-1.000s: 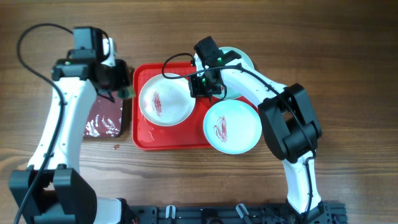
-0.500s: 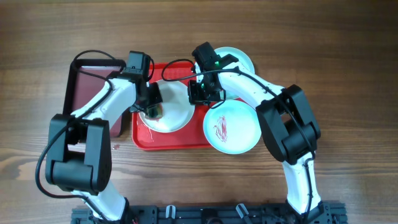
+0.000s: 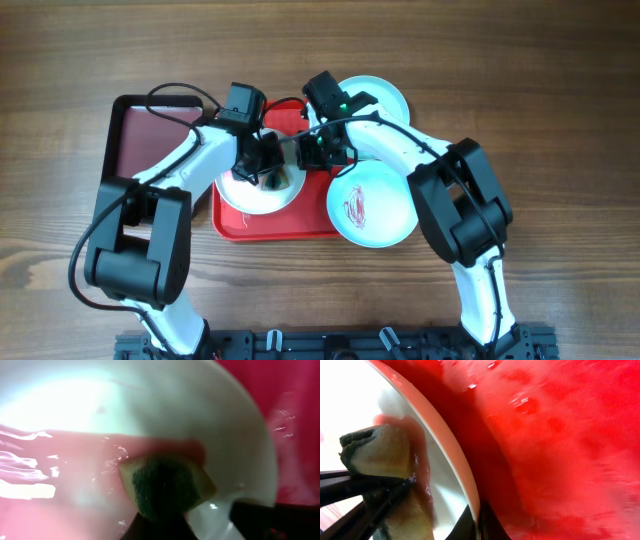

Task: Clean dirty plates on tray and stack at the side
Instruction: 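Scrub the white plate with the sponge while right gripper holds it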

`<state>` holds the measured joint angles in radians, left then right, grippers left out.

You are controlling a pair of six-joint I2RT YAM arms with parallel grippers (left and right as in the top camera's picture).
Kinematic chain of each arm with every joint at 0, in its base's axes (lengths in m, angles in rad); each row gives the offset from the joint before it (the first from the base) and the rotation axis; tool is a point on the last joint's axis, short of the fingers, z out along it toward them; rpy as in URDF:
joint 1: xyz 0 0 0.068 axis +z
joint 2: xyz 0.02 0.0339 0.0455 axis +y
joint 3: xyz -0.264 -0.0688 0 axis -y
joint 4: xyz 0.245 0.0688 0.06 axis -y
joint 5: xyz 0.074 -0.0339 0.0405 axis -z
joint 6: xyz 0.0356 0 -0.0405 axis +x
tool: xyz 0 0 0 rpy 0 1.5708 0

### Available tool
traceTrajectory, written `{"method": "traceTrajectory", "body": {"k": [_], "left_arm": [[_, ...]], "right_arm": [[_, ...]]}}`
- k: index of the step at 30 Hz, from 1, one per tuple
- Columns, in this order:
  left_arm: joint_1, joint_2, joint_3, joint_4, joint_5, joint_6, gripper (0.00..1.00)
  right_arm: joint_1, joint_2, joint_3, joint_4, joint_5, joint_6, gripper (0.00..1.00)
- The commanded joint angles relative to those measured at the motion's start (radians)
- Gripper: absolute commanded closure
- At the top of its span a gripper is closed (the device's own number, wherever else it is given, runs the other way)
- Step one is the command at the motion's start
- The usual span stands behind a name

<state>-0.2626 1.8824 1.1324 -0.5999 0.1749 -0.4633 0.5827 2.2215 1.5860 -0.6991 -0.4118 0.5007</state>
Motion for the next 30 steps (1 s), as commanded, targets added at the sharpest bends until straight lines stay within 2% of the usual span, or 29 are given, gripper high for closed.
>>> {"method": "traceTrajectory", "body": {"k": [1,7,9,12,16,18,22,24,28,29,30], "left_arm": [[-0.001,0.022,-0.023,-0.144,-0.348,-0.013,0.96],[-0.001,0.021,0.072,-0.359,-0.352,-0.013,0.96],[0.006,0.022,0.078,-0.359,-0.366,-0.014,0.96],[0.019,0.022,0.078,-0.332,-0.497,-0.017,0.96],[0.018,0.022,0.078,-0.225,-0.504,-0.028,0.96],[0.019,0.024,0.078,-0.177,-0.409,-0.042,0.96],[0.020,0.047,0.070,-0.166,-0.318,-0.038,0.96],[0.021,0.065,0.060,-0.130,-0.247,-0.003,0.96],[0.032,0.153,0.059,0.026,0.128,0.158,0.96],[0.031,0.181,0.059,0.095,0.289,0.220,0.96],[0.031,0.189,0.059,0.122,0.335,0.225,0.96]], "right_arm": [[0.002,0.031,-0.024,0.005,0.020,0.005,0.96],[-0.018,0.031,-0.024,0.033,0.020,0.008,0.96],[-0.022,0.036,-0.024,0.033,0.020,0.008,0.96],[-0.022,0.046,-0.024,0.033,0.019,0.008,0.96],[-0.023,0.046,-0.024,0.038,0.019,0.008,0.96],[-0.052,0.046,-0.024,0.056,-0.049,-0.018,0.96],[-0.103,0.046,-0.024,0.078,-0.166,-0.126,0.96],[-0.101,0.046,-0.024,0.079,-0.175,-0.143,0.96],[-0.100,0.046,-0.024,0.077,-0.197,-0.161,0.96],[-0.098,0.046,-0.024,0.077,-0.197,-0.160,0.96],[-0.098,0.046,-0.024,0.077,-0.197,-0.161,0.96]]}}
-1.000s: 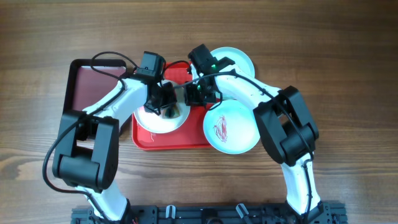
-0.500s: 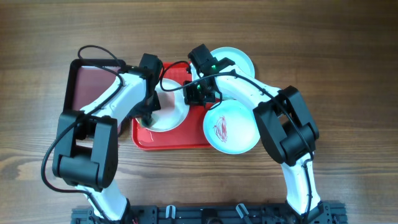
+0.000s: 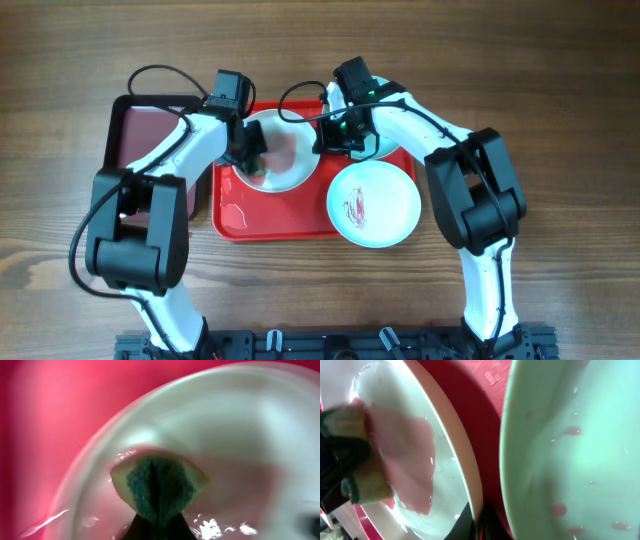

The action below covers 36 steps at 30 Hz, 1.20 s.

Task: Clean dirty plates on tray and stack at the side
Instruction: 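Scrub the white plate with the sponge while right gripper holds it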

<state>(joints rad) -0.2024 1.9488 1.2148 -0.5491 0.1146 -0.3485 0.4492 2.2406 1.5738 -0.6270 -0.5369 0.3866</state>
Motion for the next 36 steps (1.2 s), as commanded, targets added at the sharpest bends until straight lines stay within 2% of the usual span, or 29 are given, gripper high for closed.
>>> {"method": "traceTrajectory", "body": {"k": [1,4,6,9,11,13,16,18,19,21,26,30,35,36], "left_arm": [[-0.029,0.126,-0.024,0.093,0.413,0.109,0.96],[-0.028,0.127,-0.024,0.096,0.412,0.109,0.96],[-0.016,0.126,-0.024,0.042,0.409,0.087,0.96],[0.032,0.126,-0.024,-0.117,0.285,-0.050,0.96],[0.041,0.126,-0.024,-0.132,0.377,-0.040,0.96],[0.016,0.126,-0.024,-0.076,0.602,0.055,0.96],[-0.023,0.126,-0.024,0.042,0.626,0.031,0.96],[-0.024,0.126,-0.024,0.075,0.517,-0.046,0.96],[-0.021,0.126,-0.024,0.060,0.350,-0.092,0.96],[-0.011,0.126,-0.024,0.011,0.150,-0.145,0.96],[0.088,0.090,0.046,-0.158,-0.168,-0.158,0.96],[0.121,0.064,0.084,-0.255,-0.212,-0.154,0.96],[0.065,0.065,0.083,-0.472,-0.203,-0.149,0.96],[0.047,0.065,0.083,-0.484,-0.108,-0.045,0.96]], "right_arm": [[0.035,0.027,-0.012,0.003,-0.072,-0.047,0.96],[0.036,0.027,-0.012,-0.003,-0.072,-0.047,0.96],[0.036,0.027,-0.012,-0.010,-0.076,-0.046,0.96],[0.063,0.027,-0.012,-0.017,-0.076,-0.042,0.96],[0.081,0.027,-0.012,-0.004,-0.075,-0.025,0.96],[0.092,0.027,-0.012,0.014,-0.075,0.000,0.95],[0.092,0.027,-0.012,0.012,-0.075,0.005,0.95],[0.092,0.027,-0.012,0.013,-0.075,0.006,0.96],[0.092,0.027,-0.012,0.013,-0.075,0.006,0.96],[0.092,0.027,-0.012,0.012,-0.074,0.006,0.96],[0.092,0.027,-0.012,0.008,-0.069,0.007,0.96],[0.092,0.027,-0.012,0.011,-0.062,0.009,0.96],[0.085,0.027,-0.012,0.013,-0.060,0.009,0.96],[0.083,0.027,-0.012,0.013,-0.060,0.009,0.96]]}}
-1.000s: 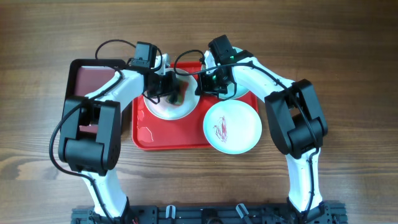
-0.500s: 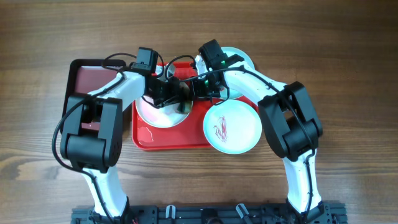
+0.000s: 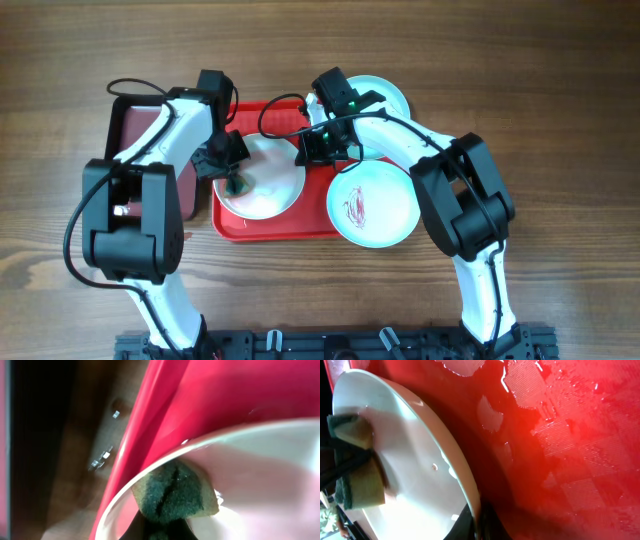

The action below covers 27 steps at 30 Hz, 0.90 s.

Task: Clean dirty plates on tray and stack at the side
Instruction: 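Scrub the white plate with the sponge while right gripper holds it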

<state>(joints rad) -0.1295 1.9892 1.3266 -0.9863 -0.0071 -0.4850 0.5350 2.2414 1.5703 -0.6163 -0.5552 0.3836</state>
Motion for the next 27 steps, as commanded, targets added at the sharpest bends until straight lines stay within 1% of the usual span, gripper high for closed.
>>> {"method": "traceTrajectory", "body": {"k": [1,2,3,4,5,8,9,10,11,12,13,14,18,20,23,27], "left_arm": [[-0.035,0.024,-0.029,-0.045,0.122,0.176,0.96],[-0.048,0.024,-0.029,-0.030,0.294,0.310,0.96],[-0.057,0.024,-0.029,-0.003,0.411,0.382,0.96],[-0.068,0.024,-0.029,0.039,0.475,0.403,0.96],[-0.077,0.025,-0.033,0.082,0.507,0.402,0.96],[-0.116,0.025,-0.074,0.219,0.508,0.333,0.96],[-0.126,0.025,-0.092,0.273,0.464,0.267,0.96],[-0.130,0.025,-0.098,0.292,0.415,0.224,0.96],[-0.134,0.025,-0.100,0.300,0.301,0.155,0.96],[-0.135,0.025,-0.100,0.293,0.153,0.077,0.96],[-0.135,0.025,-0.100,0.278,0.071,0.027,0.96],[-0.135,0.025,-0.100,0.237,-0.021,-0.053,0.96],[-0.157,0.025,-0.100,0.070,-0.172,-0.328,0.96],[-0.169,0.025,-0.100,0.030,-0.229,-0.426,0.96],[-0.173,0.025,-0.100,0.032,-0.320,-0.444,0.96],[-0.173,0.025,-0.100,0.085,-0.505,-0.443,0.96]], "right_arm": [[-0.004,0.026,-0.008,0.003,-0.042,0.012,0.96],[-0.005,0.026,-0.008,0.003,-0.042,0.012,0.96],[-0.006,0.026,-0.008,0.003,-0.042,0.012,0.96],[-0.006,0.026,-0.008,0.002,-0.042,0.011,0.96],[-0.006,0.026,-0.008,0.002,-0.046,0.011,0.96],[-0.006,0.026,-0.008,0.003,-0.045,0.011,0.96],[-0.006,0.026,-0.008,0.003,-0.045,0.011,0.96],[-0.006,0.026,-0.008,0.003,-0.045,0.011,0.96],[-0.006,0.026,-0.008,0.003,-0.045,0.011,0.96],[-0.006,0.026,-0.008,0.003,-0.045,0.011,0.96],[-0.006,0.026,-0.008,0.003,-0.045,0.011,0.96],[-0.006,0.026,-0.008,0.003,-0.045,0.011,0.96],[-0.006,0.026,-0.008,0.006,-0.045,0.013,0.96],[-0.006,0.026,-0.008,0.006,-0.045,0.013,0.96],[-0.006,0.026,-0.008,0.005,-0.045,0.013,0.96],[-0.007,0.026,-0.008,0.006,-0.045,0.011,0.95]]}}
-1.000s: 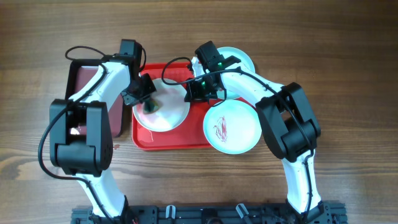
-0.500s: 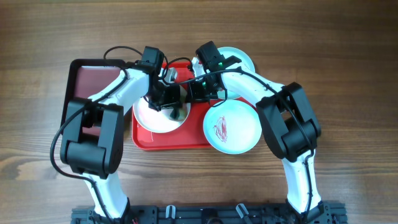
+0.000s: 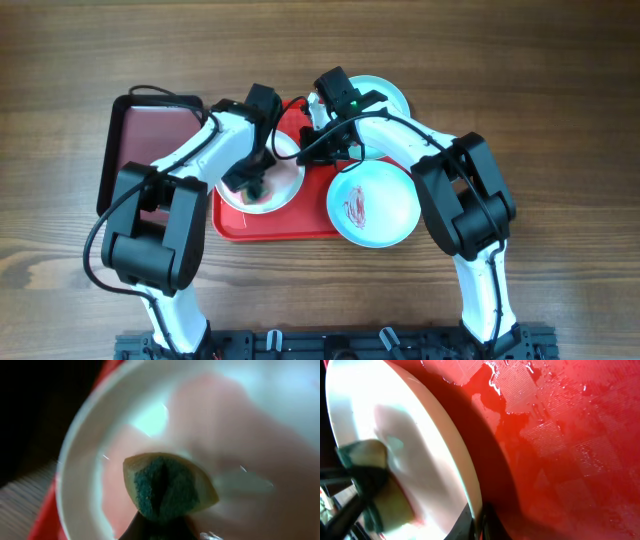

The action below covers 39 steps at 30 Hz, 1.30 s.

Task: Clean dirty plates on tray and stack at the side
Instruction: 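Scrub the white plate with the sponge while right gripper holds it, then lift the white plate with right gripper and carry it right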

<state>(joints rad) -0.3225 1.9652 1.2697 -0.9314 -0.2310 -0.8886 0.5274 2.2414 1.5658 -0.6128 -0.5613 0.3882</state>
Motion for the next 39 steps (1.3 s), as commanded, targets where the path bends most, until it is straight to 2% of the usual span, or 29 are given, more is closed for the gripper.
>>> {"method": "traceTrajectory", "body": {"k": [1,3,5,8,11,14,17,20,26,30,34,37,39], "left_arm": [[0.020,0.049,-0.043,0.044,-0.308,-0.032,0.96],[0.020,0.049,-0.043,0.064,-0.367,-0.032,0.96],[0.020,0.049,-0.043,0.098,-0.360,0.000,0.96],[0.017,0.049,-0.043,0.238,-0.246,0.189,0.96],[0.017,0.049,-0.043,0.414,0.091,0.450,0.96],[0.017,0.049,-0.043,0.478,0.444,0.656,0.96],[0.015,0.049,-0.043,0.453,0.650,0.734,0.96],[0.010,0.049,-0.043,0.352,0.708,0.807,0.96],[0.087,-0.030,0.006,0.219,0.713,0.802,0.96],[0.266,-0.182,0.038,0.192,0.668,0.734,0.96],[0.407,-0.222,0.038,0.155,0.630,0.658,0.96],[0.434,-0.221,0.038,0.113,0.622,0.660,0.96],[0.425,-0.220,0.037,0.100,0.614,0.660,0.96]], "right_arm": [[0.001,0.026,-0.004,0.002,-0.039,0.007,0.96],[0.000,0.026,-0.004,0.002,-0.030,0.008,0.96],[0.001,0.026,-0.004,0.003,-0.023,0.008,0.96],[0.001,0.026,-0.004,0.002,-0.023,0.004,0.96],[0.001,0.026,-0.004,-0.001,-0.014,-0.003,0.96],[0.001,0.026,-0.004,-0.001,-0.012,-0.004,0.96],[0.001,0.026,-0.004,0.000,-0.013,-0.005,0.96],[0.001,0.026,-0.004,-0.001,-0.016,-0.012,0.95],[0.001,0.026,-0.004,-0.011,-0.016,-0.022,0.96],[0.001,0.026,-0.004,-0.014,-0.016,-0.021,0.96],[0.001,0.020,-0.002,-0.019,0.006,-0.005,0.96],[0.003,-0.052,-0.001,-0.061,0.134,0.020,0.96],[0.023,-0.149,-0.001,-0.105,0.315,0.040,0.96]]}}
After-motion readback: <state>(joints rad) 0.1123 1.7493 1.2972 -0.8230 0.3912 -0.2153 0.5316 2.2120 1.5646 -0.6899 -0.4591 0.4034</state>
